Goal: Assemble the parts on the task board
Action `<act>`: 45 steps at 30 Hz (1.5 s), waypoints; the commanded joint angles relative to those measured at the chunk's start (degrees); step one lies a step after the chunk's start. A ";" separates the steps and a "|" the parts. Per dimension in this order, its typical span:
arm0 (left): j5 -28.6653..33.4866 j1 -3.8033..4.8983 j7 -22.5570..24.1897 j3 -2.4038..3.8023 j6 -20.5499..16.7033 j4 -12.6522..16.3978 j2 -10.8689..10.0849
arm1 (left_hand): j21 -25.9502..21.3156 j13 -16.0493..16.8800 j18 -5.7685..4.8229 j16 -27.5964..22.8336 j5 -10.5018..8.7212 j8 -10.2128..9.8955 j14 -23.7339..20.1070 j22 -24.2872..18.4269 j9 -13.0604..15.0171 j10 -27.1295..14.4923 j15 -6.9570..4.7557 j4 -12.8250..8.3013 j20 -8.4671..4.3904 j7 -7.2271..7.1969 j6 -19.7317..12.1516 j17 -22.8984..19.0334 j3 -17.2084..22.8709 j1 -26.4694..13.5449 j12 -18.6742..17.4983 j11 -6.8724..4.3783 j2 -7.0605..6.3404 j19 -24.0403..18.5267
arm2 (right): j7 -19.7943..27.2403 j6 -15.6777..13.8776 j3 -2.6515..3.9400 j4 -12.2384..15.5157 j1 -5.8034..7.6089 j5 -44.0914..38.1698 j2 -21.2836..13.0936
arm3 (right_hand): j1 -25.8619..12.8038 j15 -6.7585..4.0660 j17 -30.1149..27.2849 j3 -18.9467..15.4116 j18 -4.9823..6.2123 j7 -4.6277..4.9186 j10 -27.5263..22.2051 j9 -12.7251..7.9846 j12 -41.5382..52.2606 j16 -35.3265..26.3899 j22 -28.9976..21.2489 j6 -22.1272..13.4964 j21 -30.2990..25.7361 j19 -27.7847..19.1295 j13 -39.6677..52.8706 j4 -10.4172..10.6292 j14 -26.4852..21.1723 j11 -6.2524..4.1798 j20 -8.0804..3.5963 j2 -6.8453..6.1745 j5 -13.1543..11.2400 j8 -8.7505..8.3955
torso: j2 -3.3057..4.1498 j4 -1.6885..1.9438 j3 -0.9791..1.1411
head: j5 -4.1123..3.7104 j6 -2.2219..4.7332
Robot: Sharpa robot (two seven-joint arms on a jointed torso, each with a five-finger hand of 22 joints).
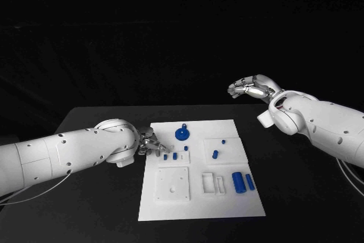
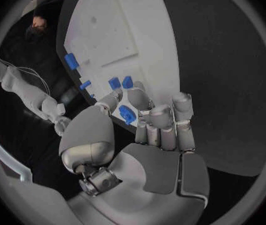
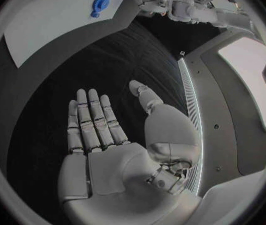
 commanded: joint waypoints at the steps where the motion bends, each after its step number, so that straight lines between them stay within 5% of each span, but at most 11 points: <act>1: 5.62 0.23 3.63 1.14 -6.10 0.67 -0.65 | -1.53 -1.05 0.75 -2.24 -0.15 -1.37 -1.82 -0.71 -0.57 -1.66 0.78 0.69 -6.27 0.99 -2.92 -0.99 0.84 1.06 -2.04 1.00 -1.54 -1.40 | 0.44 0.47 0.03 -0.01 -0.06 0.08 -0.05 | -0.49 -0.04 -0.10 -0.08 -0.38 2.16 0.50 -0.07 -0.25 -0.23 0.09 -0.40 -0.35 -0.24 -0.05 0.12 -0.34 0.04 0.03 -0.10 0.20 0.05 | 0.02 -0.04 -0.02 | -0.20 0.15; 4: 10.07 0.46 6.87 2.66 -8.25 1.22 -1.33 | -4.25 -2.90 -0.43 -6.14 0.02 -2.95 -4.77 -1.85 -1.08 -4.96 2.38 0.13 -5.07 2.80 -7.36 -2.68 2.12 3.82 -5.82 2.56 -2.69 -4.16 | 0.43 0.45 0.03 -0.05 -0.07 0.08 -0.11 | -0.49 -0.04 -0.10 -0.08 -0.38 2.16 0.50 -0.07 -0.26 -0.23 0.10 -0.40 -0.36 -0.24 -0.05 0.12 -0.34 0.04 0.03 -0.10 0.20 0.05 | 0.02 -0.05 -0.02 | -0.30 0.18; 10: 18.22 1.45 14.79 2.79 -12.89 1.54 -1.05 | -11.44 -6.99 -3.74 -15.46 0.14 -5.65 -13.26 -4.39 -2.81 -14.13 7.45 -2.20 -1.75 7.07 -14.71 -6.46 1.86 7.47 -14.93 7.16 -3.11 -12.45 | 0.42 0.41 0.03 -0.27 -0.10 0.13 -0.17 | -0.50 -0.04 -0.11 -0.08 -0.37 2.16 0.51 -0.07 -0.27 -0.23 0.11 -0.40 -0.37 -0.24 -0.05 0.12 -0.34 0.04 0.04 -0.10 0.20 0.06 | 0.02 0.03 -0.03 | -0.40 0.34; 13: 17.64 1.46 19.43 2.79 -14.89 1.58 -0.37 | -13.10 -8.07 -4.33 -17.95 0.34 -5.98 -14.79 -4.83 -3.78 -16.62 8.89 -5.65 -0.50 8.17 -15.92 -7.28 2.17 12.10 -17.60 8.42 -1.91 -14.09 | 0.41 0.46 0.03 -0.23 -0.12 0.13 -0.18 | -0.50 -0.04 -0.11 -0.09 -0.37 2.16 0.51 -0.08 -0.27 -0.22 0.11 -0.40 -0.37 -0.24 -0.05 0.12 -0.34 0.04 0.04 -0.10 0.20 0.06 | 0.02 -0.01 -0.05 | -0.49 0.45; 15: 14.12 1.46 22.13 2.79 -14.99 1.27 0.34 | -13.39 -8.76 -4.39 -18.60 3.97 -6.00 -14.66 -4.67 -4.62 -18.35 9.63 -10.23 0.21 8.79 -16.38 -7.25 2.38 17.01 -19.47 9.32 -0.14 -14.16 | 0.41 0.44 0.03 -0.23 -0.14 0.14 -0.20 | -0.51 -0.04 -0.11 -0.09 -0.37 2.16 0.51 -0.08 -0.28 -0.22 0.12 -0.40 -0.38 -0.24 -0.05 0.12 -0.34 0.04 0.04 -0.10 0.20 0.06 | 0.04 0.00 -0.07 | -0.50 0.48; 16: 11.71 1.46 23.40 2.79 -15.26 1.08 0.81 | -13.44 -9.27 -4.26 -18.77 6.58 -5.96 -14.43 -4.57 -5.08 -19.18 9.82 -12.31 0.39 8.93 -16.49 -7.14 3.06 19.40 -20.78 9.71 0.70 -13.93 | 0.39 0.41 0.03 -0.23 -0.14 0.14 -0.21 | -0.51 -0.04 -0.11 -0.08 -0.37 2.16 0.52 -0.08 -0.28 -0.22 0.12 -0.40 -0.38 -0.24 -0.05 0.13 -0.34 0.04 0.04 -0.09 0.20 0.06 | 0.02 0.03 -0.07 | -0.47 0.51; 18: 6.32 1.45 25.42 2.76 -15.43 0.72 1.71 | -13.64 -10.37 -4.06 -19.11 6.49 -6.21 -14.17 -4.45 -6.09 -20.19 10.41 -14.58 0.95 8.96 -16.31 -6.96 5.72 23.41 -23.54 10.52 1.13 -13.61 | 0.41 0.38 0.03 -0.23 -0.14 0.15 -0.19 | -0.51 -0.04 -0.11 -0.08 -0.36 2.16 0.52 -0.08 -0.28 -0.22 0.12 -0.40 -0.38 -0.24 -0.05 0.13 -0.34 0.04 0.05 -0.09 0.20 0.06 | 0.00 0.08 -0.06 | -0.46 0.56; 23: -3.26 1.44 25.70 2.60 -15.33 -0.39 4.28 | -13.67 -12.31 -3.24 -19.02 6.22 -7.26 -13.09 -3.89 -8.11 -19.94 10.99 -15.00 1.58 8.83 -14.98 -6.13 8.09 27.55 -29.15 11.39 0.90 -12.67 | 0.42 0.32 0.03 -0.23 -0.14 0.15 -0.15 | -0.49 -0.04 -0.12 -0.07 -0.36 2.16 0.53 -0.08 -0.29 -0.21 0.13 -0.40 -0.38 -0.24 -0.05 0.12 -0.33 0.04 0.05 -0.07 0.21 0.07 | 0.05 0.07 -0.09 | -0.44 0.73; 30: -15.79 1.31 24.49 1.35 -15.34 -2.61 7.48 | -13.40 -13.38 -2.36 -18.91 4.68 -8.12 -11.21 -3.55 -9.27 -18.87 11.09 -14.66 1.67 8.63 -14.06 -5.51 7.37 26.53 -33.35 11.55 0.40 -10.79 | 0.44 0.37 0.03 -0.18 -0.15 0.15 0.09 | -0.48 -0.05 -0.12 -0.06 -0.35 2.16 0.54 -0.08 -0.29 -0.21 0.14 -0.39 -0.39 -0.23 -0.05 0.12 -0.33 0.03 0.05 -0.05 0.21 0.08 | 0.11 -0.10 -0.06 | -0.40 0.86; 34: -19.32 0.83 24.69 0.81 -14.30 -3.61 8.95 | -11.36 -13.68 -1.10 -16.87 0.20 -8.65 -7.16 -2.82 -9.81 -17.97 10.54 -14.00 1.04 8.70 -13.97 -4.33 6.22 25.69 -35.24 11.13 -0.87 -6.83 | 0.48 0.40 0.03 -0.03 -0.20 0.15 0.13 | -0.48 -0.05 -0.13 -0.06 -0.34 2.16 0.55 -0.08 -0.30 -0.20 0.15 -0.39 -0.39 -0.23 -0.05 0.12 -0.33 0.03 0.05 -0.03 0.21 0.08 | 0.13 -0.13 -0.11 | -0.53 0.87; 45: -22.74 0.07 24.33 -0.07 -10.76 -5.66 10.72 | -6.46 -14.38 2.37 -11.44 0.16 -9.72 -0.94 -0.75 -10.78 -18.00 10.38 -13.89 0.79 8.86 -13.81 -1.34 3.31 24.97 -39.60 11.11 -1.00 -0.07 | 0.44 0.32 0.03 0.33 -0.27 0.15 0.13 | -0.48 -0.05 -0.13 -0.05 -0.33 2.16 0.56 -0.09 -0.31 -0.19 0.16 -0.39 -0.40 -0.22 -0.05 0.13 -0.32 0.03 0.06 0.00 0.21 0.09 | 0.08 -0.08 -0.06 | -0.82 0.66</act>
